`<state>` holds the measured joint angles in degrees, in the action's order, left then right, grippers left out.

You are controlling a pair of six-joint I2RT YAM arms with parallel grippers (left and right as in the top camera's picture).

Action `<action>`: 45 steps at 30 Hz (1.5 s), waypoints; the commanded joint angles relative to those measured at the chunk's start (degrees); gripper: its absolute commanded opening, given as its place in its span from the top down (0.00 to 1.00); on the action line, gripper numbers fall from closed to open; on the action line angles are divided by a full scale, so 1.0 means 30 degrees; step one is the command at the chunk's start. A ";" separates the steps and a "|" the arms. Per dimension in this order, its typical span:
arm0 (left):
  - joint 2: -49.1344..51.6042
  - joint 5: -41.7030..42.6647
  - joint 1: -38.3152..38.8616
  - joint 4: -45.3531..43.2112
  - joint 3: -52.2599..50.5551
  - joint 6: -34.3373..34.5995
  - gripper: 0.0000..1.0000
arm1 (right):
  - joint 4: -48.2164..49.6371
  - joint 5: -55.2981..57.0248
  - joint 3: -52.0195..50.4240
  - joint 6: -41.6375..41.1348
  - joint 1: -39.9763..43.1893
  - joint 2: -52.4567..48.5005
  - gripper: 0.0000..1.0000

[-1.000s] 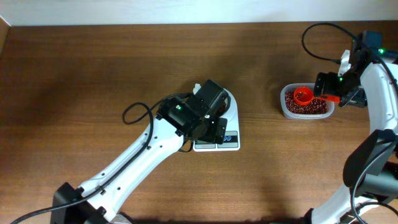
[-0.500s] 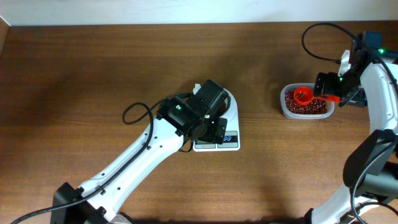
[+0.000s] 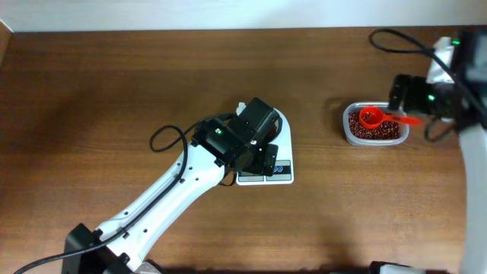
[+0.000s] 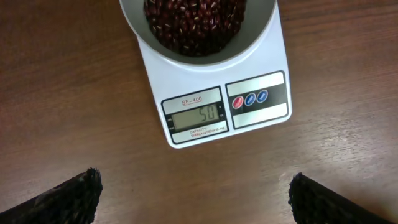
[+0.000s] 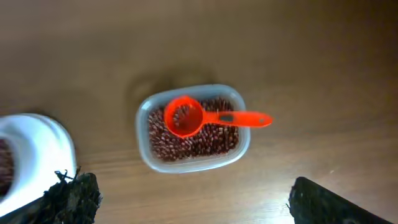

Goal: Scoop item into bowl and weigh 50g on scale

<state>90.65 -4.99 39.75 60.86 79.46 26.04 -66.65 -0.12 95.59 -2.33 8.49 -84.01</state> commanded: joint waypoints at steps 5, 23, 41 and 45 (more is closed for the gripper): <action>0.0102 -0.0284 0.0080 0.0022 0.0240 0.0160 0.01 | -0.0015 -0.0036 -0.4736 0.0146 -0.0095 0.6237 0.01; 0.0102 -0.0284 0.0080 0.0015 0.0240 0.0160 0.01 | 0.6025 0.0168 -2.0939 0.0073 -0.0102 1.4294 0.01; 0.0102 -0.0284 0.0080 0.0015 0.0240 0.0160 0.01 | 2.3248 -0.2397 -3.1758 0.0073 -0.0095 2.0939 0.01; 0.0102 -0.0284 0.0080 0.0015 0.0240 0.0160 0.01 | 2.0895 -0.2186 -3.1758 0.0080 -0.0117 2.5740 0.01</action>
<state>90.65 -5.02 39.75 60.82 79.57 26.04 -3.64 -6.79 0.62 -2.35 8.47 -12.25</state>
